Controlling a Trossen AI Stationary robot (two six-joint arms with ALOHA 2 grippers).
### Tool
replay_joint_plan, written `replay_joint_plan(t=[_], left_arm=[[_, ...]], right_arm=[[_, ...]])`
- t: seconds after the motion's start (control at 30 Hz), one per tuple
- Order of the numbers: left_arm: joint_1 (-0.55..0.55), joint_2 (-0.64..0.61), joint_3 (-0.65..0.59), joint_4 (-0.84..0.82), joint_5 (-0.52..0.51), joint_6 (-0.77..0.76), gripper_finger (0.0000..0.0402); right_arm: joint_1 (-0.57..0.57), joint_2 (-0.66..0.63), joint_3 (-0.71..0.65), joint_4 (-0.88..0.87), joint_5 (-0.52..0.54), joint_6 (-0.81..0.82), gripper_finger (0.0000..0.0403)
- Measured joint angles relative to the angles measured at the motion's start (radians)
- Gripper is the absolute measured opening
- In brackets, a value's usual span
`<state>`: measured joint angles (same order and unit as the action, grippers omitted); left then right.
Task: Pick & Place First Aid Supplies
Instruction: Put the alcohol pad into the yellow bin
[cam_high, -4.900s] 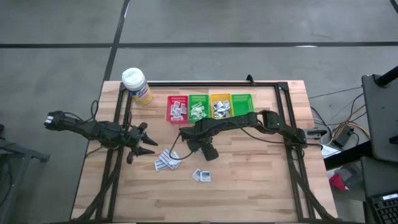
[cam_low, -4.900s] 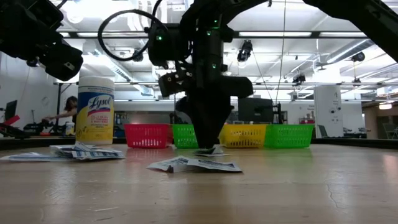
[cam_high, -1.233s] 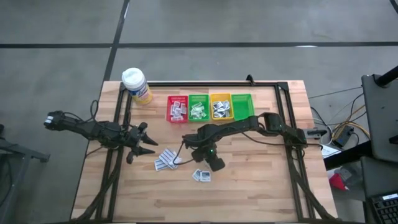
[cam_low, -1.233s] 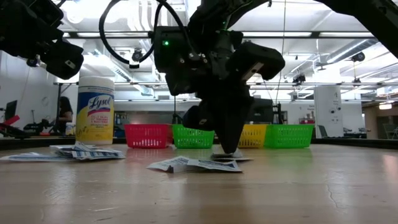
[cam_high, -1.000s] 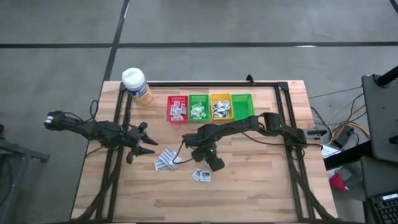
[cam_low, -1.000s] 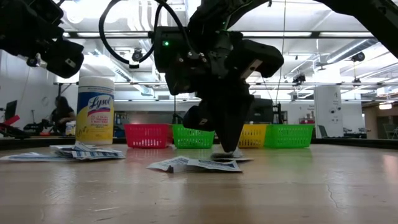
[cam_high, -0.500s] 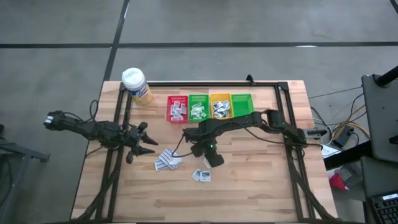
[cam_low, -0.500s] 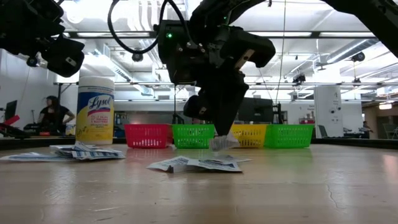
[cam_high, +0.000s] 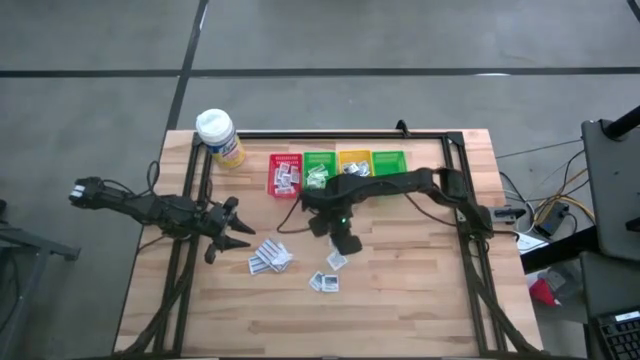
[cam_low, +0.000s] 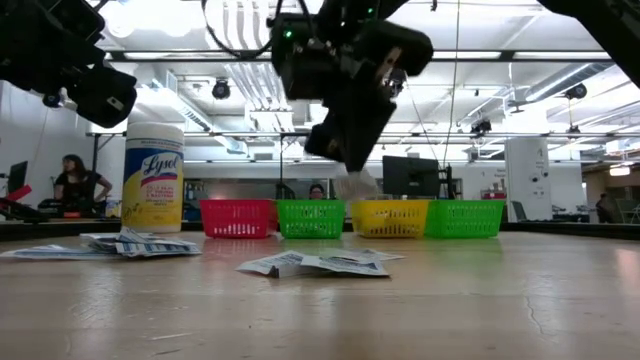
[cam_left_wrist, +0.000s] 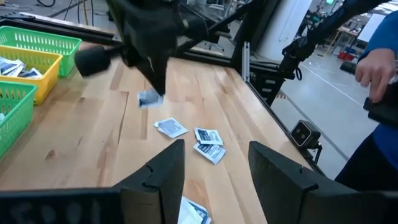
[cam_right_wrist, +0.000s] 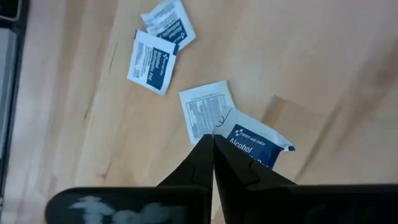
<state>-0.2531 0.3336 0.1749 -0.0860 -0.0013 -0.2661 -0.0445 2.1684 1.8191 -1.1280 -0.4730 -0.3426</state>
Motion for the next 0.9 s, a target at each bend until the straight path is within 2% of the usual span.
replay_joint_plan(t=[0.23, 0.53, 0.7, 0.9], left_arm=[[0.0, 0.004, 0.0, 0.006, 0.0, 0.001, 0.0172], [0.0, 0.004, 0.0, 0.006, 0.0, 0.001, 0.0172], [0.0, 0.004, 0.0, 0.005, 0.0, 0.001, 0.0172], [0.0, 0.004, 0.0, 0.006, 0.0, 0.0, 0.0172]], right_arm=[[-0.078, -0.087, 0.0, -0.028, 0.01, 0.006, 0.0008], [-0.216, -0.18, 0.0, -0.047, 0.182, -0.003, 0.0008], [-0.285, -0.203, 0.0, -0.044, 0.323, -0.028, 0.0008], [-0.374, -0.166, 0.0, -0.037, 0.345, -0.079, 0.0008]])
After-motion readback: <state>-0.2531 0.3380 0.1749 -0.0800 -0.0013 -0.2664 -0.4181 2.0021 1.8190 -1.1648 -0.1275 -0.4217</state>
